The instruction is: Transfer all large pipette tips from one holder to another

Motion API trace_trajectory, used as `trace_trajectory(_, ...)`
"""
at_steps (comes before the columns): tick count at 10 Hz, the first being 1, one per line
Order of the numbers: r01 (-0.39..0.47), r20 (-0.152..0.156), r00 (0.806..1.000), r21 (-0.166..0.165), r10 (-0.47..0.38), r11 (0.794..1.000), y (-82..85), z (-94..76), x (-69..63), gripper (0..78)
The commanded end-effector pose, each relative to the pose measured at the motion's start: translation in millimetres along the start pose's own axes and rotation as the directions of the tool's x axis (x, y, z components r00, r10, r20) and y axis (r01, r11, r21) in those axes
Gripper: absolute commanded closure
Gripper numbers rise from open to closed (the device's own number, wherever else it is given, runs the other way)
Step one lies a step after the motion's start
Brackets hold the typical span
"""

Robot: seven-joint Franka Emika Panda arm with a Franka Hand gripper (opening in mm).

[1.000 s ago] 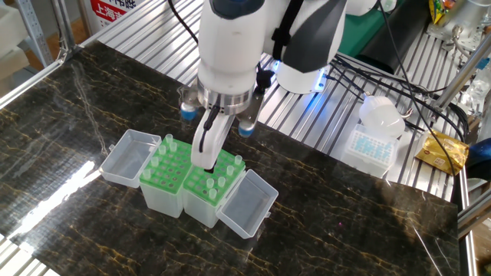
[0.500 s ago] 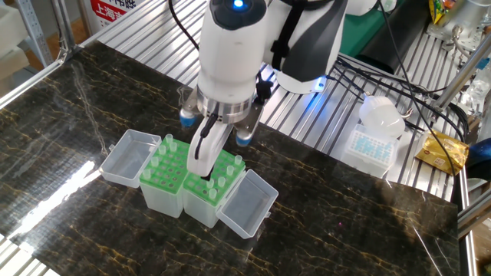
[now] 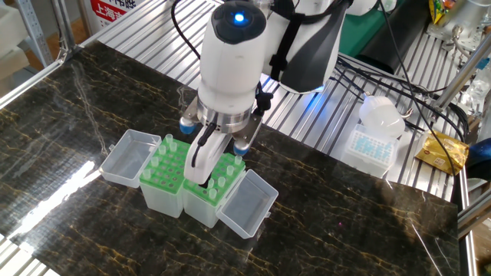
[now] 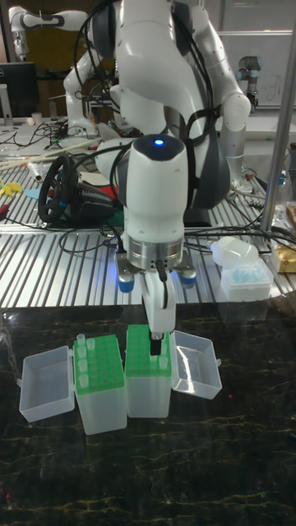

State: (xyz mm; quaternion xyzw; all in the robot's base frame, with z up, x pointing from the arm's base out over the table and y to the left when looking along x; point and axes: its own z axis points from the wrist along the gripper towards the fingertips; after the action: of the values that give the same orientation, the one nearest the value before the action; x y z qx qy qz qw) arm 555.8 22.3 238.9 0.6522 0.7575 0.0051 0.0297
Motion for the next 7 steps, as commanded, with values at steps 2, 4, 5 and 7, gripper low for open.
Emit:
trace_trajectory(2,-0.020,-0.003,1.000,-0.023,0.020,1.000,5.2,10.1,1.3,0.1)
trace_trajectory(4,-0.022,-0.006,1.000,-0.023,0.022,0.999,7.2,13.1,1.3,0.1)
trace_trajectory(5,-0.023,-0.004,1.000,-0.024,0.023,0.999,7.6,14.9,1.5,0.1)
trace_trajectory(7,-0.022,-0.001,1.000,-0.025,0.022,0.999,8.0,16.5,1.6,0.1)
